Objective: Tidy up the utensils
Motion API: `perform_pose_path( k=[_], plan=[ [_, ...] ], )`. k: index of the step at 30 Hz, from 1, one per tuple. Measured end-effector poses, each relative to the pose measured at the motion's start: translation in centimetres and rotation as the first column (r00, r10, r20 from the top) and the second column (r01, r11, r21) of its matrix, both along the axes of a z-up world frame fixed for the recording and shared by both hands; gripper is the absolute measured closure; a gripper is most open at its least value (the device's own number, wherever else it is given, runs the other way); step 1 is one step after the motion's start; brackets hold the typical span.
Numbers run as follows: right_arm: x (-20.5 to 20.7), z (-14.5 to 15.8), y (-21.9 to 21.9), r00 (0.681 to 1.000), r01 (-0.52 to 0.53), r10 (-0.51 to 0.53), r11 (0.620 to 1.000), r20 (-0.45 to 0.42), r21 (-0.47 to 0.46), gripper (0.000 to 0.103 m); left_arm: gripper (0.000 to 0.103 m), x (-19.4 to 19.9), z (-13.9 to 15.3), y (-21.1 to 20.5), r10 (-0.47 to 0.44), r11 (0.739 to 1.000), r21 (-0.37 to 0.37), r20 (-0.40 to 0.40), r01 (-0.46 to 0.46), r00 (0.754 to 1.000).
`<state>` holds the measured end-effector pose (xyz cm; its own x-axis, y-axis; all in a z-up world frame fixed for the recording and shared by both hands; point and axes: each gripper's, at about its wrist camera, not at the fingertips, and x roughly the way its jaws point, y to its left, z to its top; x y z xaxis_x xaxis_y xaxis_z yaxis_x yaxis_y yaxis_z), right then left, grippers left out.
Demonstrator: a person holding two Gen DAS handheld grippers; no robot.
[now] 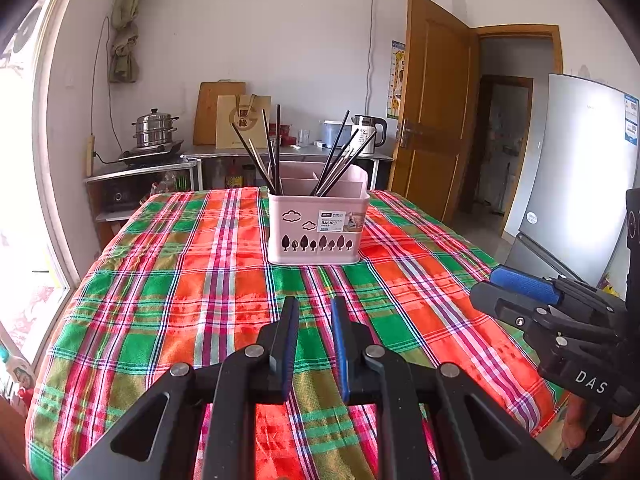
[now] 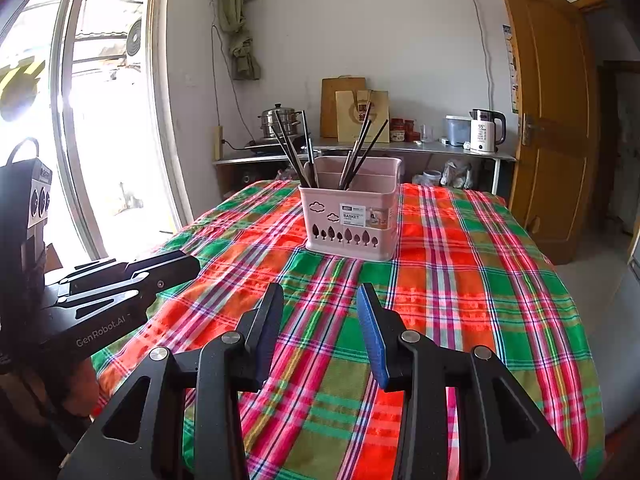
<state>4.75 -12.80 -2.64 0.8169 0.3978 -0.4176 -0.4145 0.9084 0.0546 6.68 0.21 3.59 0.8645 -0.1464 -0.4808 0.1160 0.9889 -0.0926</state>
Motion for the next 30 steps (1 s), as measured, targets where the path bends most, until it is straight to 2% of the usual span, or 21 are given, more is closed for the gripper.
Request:
perform_pose_path(
  k=[30],
  plan=[
    [-0.02, -0.06, 0.19, 1.000, 0.002, -0.002, 1.000, -0.001, -0.005, 0.064, 0.087, -0.17, -0.43, -0.18, 0.001, 1.000, 0.005, -0.005, -0.001, 1.000]
  ],
)
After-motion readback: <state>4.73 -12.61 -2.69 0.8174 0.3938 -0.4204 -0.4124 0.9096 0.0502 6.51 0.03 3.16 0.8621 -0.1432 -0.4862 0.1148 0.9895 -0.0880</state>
